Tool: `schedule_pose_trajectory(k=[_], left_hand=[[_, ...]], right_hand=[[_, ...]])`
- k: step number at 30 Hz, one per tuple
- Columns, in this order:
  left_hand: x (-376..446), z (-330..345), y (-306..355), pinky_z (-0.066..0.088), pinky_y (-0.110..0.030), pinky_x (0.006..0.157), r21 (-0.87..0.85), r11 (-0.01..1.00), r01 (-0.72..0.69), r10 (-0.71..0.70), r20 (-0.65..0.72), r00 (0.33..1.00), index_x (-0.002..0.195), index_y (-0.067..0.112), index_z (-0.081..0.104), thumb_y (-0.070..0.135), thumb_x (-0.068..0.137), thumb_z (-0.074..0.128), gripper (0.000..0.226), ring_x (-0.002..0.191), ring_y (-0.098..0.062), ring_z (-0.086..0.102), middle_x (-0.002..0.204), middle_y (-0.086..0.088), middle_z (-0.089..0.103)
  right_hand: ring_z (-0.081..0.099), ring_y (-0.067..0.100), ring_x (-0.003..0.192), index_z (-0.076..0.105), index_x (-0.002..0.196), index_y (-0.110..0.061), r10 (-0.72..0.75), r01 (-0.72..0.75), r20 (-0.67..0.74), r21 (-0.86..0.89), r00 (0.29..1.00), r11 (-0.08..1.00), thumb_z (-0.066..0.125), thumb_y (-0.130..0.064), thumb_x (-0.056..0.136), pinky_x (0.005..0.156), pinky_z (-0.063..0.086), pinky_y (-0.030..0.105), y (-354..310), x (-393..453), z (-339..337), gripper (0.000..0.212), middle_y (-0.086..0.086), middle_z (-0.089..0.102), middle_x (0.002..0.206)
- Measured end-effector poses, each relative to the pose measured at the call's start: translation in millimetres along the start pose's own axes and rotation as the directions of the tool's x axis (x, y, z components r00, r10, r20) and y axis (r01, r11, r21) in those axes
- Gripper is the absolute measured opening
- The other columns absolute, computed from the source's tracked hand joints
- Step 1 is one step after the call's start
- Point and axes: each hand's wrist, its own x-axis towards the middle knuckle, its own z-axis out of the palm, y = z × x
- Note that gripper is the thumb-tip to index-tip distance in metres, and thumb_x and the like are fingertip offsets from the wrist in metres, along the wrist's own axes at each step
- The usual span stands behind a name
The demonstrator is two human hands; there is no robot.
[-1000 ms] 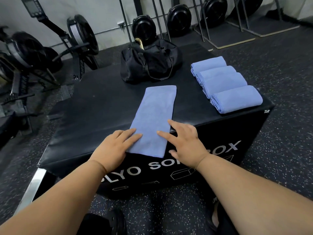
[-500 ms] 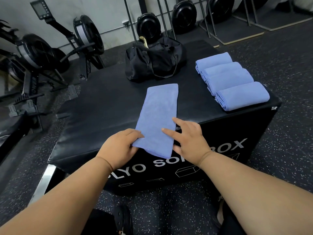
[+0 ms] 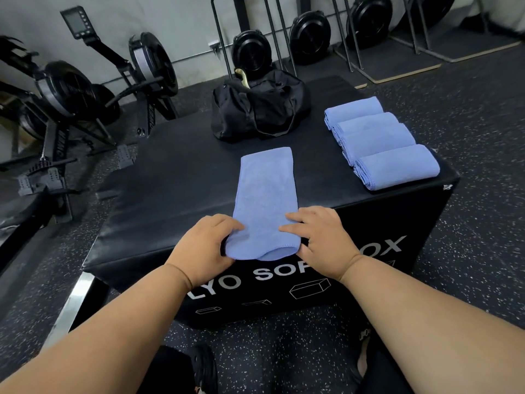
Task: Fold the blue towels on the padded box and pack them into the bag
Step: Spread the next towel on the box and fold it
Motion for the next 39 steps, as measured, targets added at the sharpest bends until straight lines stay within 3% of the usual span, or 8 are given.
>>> schedule_pose_trajectory(k=[12,15,19,25,27,31,36,39], left_hand=[[10,-14,33,0.048,-0.018,0.092,-0.349,0.927,0.135,-0.15,-0.014,0.989,0.097,0.046,0.074,0.021,0.097,0.073,0.025,0.107,-0.003,0.067,0.106,0.028,0.072],[11,-12,31,0.051,-0.026,0.095,-0.382,0.897,0.225,-0.227,0.039,0.973,0.104,0.042,0.072,0.038,0.096,0.075,0.009,0.105,-0.003,0.068,0.106,0.026,0.074],[9,-8,27,0.044,-0.012,0.094,-0.297,0.912,0.283,-0.264,0.104,0.959,0.128,0.046,0.056,0.046,0.077,0.09,0.062,0.11,0.002,0.064,0.111,0.031,0.066],[23,-1,32,0.053,-0.024,0.082,-0.398,0.878,0.266,-0.29,0.001,0.957,0.098,0.034,0.072,0.028,0.098,0.072,0.006,0.088,-0.007,0.067,0.094,0.016,0.074],[28,0,31,0.048,-0.025,0.072,-0.437,0.835,0.336,-0.352,0.046,0.935,0.088,0.026,0.069,0.035,0.102,0.066,0.017,0.073,-0.006,0.057,0.079,0.016,0.066],[37,4,24,0.04,-0.031,0.066,-0.435,0.779,0.451,-0.442,0.129,0.888,0.076,0.017,0.056,0.045,0.105,0.058,0.04,0.063,-0.007,0.043,0.067,0.014,0.049],[51,11,25,0.046,-0.03,0.071,-0.505,0.69,0.518,-0.532,0.132,0.836,0.087,0.016,0.064,0.05,0.102,0.06,0.038,0.068,-0.008,0.052,0.076,0.01,0.062],[56,11,22,0.053,-0.031,0.078,-0.523,0.66,0.539,-0.564,0.128,0.816,0.092,0.025,0.07,0.049,0.101,0.062,0.027,0.079,-0.013,0.064,0.089,0.009,0.074]], right_hand=[[0.053,0.019,0.087,0.07,0.084,-0.036,0.106,-0.108,0.028,0.121,0.994,0.987,0.056,-0.043,0.09,0.079,0.042,0.04,-16,11,-25,0.017,-0.017,0.066,0.086],[0.051,0.017,0.082,0.063,0.074,-0.025,0.179,-0.19,0.107,0.095,0.978,0.977,0.046,-0.058,0.101,0.081,0.043,0.04,-11,13,-24,0.045,-0.009,0.06,0.074],[0.05,0.018,0.076,0.06,0.071,-0.017,0.258,-0.277,0.125,0.17,0.958,0.946,0.043,-0.062,0.101,0.079,0.045,0.04,-7,18,-21,0.057,-0.003,0.055,0.066],[0.046,0.017,0.073,0.043,0.064,-0.02,0.29,-0.307,0.109,0.219,0.951,0.926,0.049,-0.053,0.104,0.075,0.045,0.039,-9,23,-20,0.052,-0.006,0.044,0.059],[0.045,0.017,0.071,0.036,0.062,-0.021,0.313,-0.327,0.096,0.225,0.945,0.918,0.05,-0.052,0.105,0.073,0.045,0.04,-8,24,-20,0.054,-0.006,0.041,0.058],[0.045,0.013,0.07,0.042,0.066,-0.016,0.4,-0.412,0.1,0.209,0.911,0.887,0.041,-0.063,0.1,0.067,0.043,0.038,-9,29,-19,0.058,-0.003,0.045,0.059],[0.047,0.02,0.065,0.052,0.078,-0.012,0.484,-0.493,0.096,0.192,0.87,0.849,0.057,-0.051,0.103,0.064,0.044,0.041,-8,35,-19,0.046,0.003,0.049,0.065],[0.055,0.011,0.07,0.064,0.097,-0.024,0.528,-0.533,0.082,0.202,0.845,0.822,0.062,-0.047,0.102,0.062,0.043,0.027,-8,41,-18,0.023,-0.006,0.053,0.068]])
